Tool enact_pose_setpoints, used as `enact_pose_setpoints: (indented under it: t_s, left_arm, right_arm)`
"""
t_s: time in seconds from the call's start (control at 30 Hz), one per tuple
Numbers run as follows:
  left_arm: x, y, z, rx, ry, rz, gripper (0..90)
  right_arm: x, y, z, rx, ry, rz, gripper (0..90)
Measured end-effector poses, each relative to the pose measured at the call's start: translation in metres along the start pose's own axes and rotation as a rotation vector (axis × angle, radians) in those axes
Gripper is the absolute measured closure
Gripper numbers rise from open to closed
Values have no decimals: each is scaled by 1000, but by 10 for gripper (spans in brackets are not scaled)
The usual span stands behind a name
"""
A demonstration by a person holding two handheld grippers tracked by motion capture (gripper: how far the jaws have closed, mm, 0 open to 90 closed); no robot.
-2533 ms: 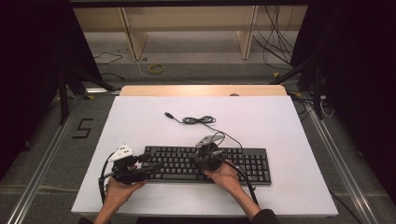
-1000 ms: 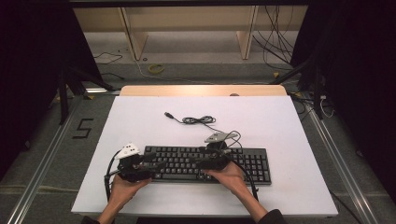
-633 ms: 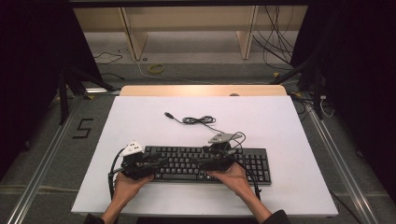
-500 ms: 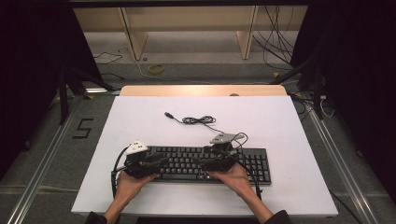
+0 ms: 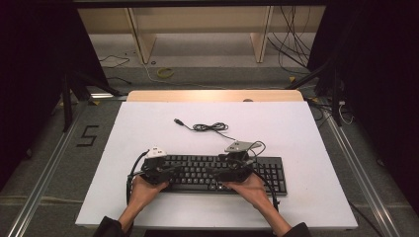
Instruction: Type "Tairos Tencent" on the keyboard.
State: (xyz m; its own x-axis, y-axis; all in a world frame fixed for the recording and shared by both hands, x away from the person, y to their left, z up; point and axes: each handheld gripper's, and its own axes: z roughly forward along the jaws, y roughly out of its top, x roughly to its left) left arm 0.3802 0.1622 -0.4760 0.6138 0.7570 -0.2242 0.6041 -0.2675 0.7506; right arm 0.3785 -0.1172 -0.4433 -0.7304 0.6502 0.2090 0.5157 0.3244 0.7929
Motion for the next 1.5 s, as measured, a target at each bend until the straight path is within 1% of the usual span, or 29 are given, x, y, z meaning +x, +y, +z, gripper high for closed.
enact_pose_setpoints:
  t_s: [0.07,0.23,0.37,0.43,0.47,0.5,0.6,0.73,0.83,0.93,0.97,1.03,1.07,1.1,1.13,1.2,1.27,1.37,1.43,1.5]
  left_arm:
    - [-1,1,2,3,4,11,881]
    - [0,2,7,20,13,8,893]
    - [0,2,8,30,16,15,894]
    - [0,1,9,31,17,9,894]
    - [0,1,10,44,19,13,894]
    - [0,0,10,42,11,9,894]
    - [1,1,10,49,10,-2,896]
    - [1,1,10,50,6,-2,895]
    - [1,1,8,46,13,-8,892]
    - [0,3,5,32,7,-15,845]
    - [0,4,3,28,6,-11,824]
    - [0,5,0,12,1,-12,775]
    - [0,5,-1,4,-2,-23,746]
    - [0,6,-3,4,-5,-22,711]
    - [0,6,-4,-2,-14,-30,686]
    - [-1,7,-7,-13,-21,-23,639]
    - [-2,8,-10,-24,-20,-26,578]
    - [-2,7,-14,-43,-37,-42,517]
    - [0,6,-16,-54,-60,-57,473]
    - [-1,6,-18,-72,-68,-67,435]
  right_arm:
    - [0,0,0,-2,0,0,303]
    - [0,0,-2,-4,-3,1,300]
    - [-1,0,-2,-6,-4,0,300]
    - [-1,0,-2,-6,-4,0,300]
    - [-1,0,-2,-5,-4,0,300]
    - [-1,0,-2,-4,-4,0,299]
    - [-1,0,-1,-4,-7,0,300]
    - [-1,-1,-1,0,-11,0,300]
    - [-2,-1,-1,0,-13,0,301]
    - [-2,0,-1,-1,-13,1,302]
    - [-3,0,-1,-3,-13,2,304]
    - [-3,0,-1,-4,-13,3,307]
    - [-3,0,-1,-2,-13,3,311]
    - [-4,0,-1,-5,-12,6,318]
    - [-4,0,-1,-6,-11,6,321]
    - [-5,0,-1,-6,-12,8,326]
    - [-5,0,-1,-6,-12,12,331]
    - [-5,0,0,-5,-12,10,338]
    - [-5,0,0,-5,-10,10,343]
    - [-5,0,0,-5,-10,11,349]
